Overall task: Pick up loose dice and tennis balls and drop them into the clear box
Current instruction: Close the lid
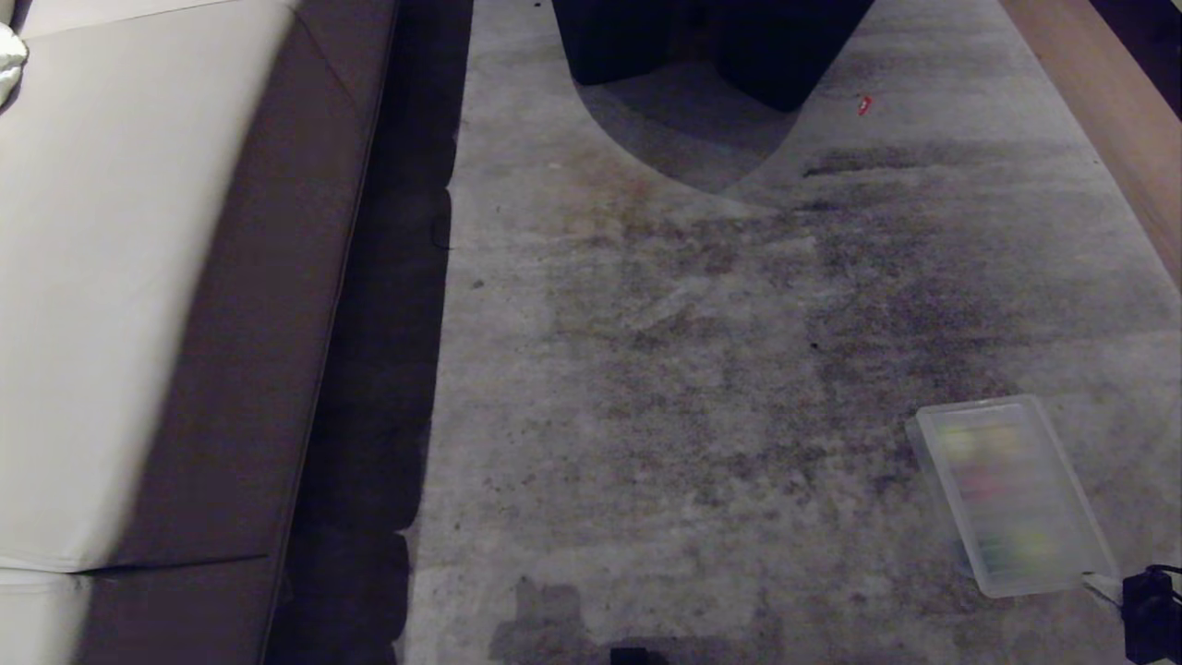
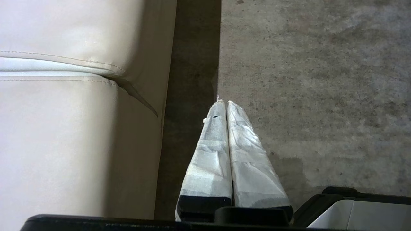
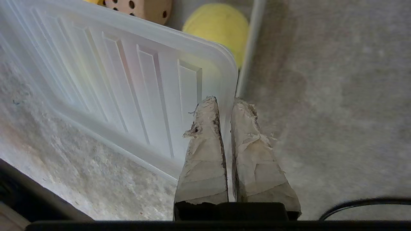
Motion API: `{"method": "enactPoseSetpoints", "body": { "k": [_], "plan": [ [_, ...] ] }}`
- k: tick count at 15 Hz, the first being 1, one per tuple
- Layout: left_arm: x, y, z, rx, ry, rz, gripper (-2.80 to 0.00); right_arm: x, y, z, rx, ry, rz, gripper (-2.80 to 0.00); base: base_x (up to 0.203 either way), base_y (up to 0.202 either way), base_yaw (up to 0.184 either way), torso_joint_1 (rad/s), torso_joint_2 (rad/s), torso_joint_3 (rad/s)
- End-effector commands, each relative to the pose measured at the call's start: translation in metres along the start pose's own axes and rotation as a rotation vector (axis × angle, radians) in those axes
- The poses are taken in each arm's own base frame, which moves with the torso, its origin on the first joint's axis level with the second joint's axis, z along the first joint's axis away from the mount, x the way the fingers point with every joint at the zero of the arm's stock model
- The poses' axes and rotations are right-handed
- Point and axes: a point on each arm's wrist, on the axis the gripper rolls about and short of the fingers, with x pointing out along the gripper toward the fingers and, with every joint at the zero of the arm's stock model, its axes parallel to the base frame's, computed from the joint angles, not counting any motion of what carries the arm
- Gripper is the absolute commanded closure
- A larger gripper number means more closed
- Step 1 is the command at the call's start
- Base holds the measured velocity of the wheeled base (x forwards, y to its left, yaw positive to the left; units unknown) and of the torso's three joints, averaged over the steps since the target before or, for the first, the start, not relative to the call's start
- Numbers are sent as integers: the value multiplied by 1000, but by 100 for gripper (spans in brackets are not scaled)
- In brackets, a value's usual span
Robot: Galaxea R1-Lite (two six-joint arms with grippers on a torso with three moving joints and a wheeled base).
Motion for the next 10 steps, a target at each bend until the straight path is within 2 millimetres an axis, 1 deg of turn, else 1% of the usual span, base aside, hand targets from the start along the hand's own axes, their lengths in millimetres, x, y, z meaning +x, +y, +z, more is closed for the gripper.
{"method": "enactPoseSetpoints", "body": {
  "k": [1, 5, 10],
  "plan": [
    [0, 0, 0, 0, 2, 0, 0, 1, -3, 6, -6, -16, 12, 0, 0, 0, 0, 0, 0, 0],
    [0, 0, 0, 0, 2, 0, 0, -2, -10, 15, -4, -45, 15, 0, 0, 0, 0, 0, 0, 0],
    [0, 0, 0, 0, 2, 0, 0, 4, -16, 16, -9, -37, 27, 0, 0, 0, 0, 0, 0, 0]
  ]
}}
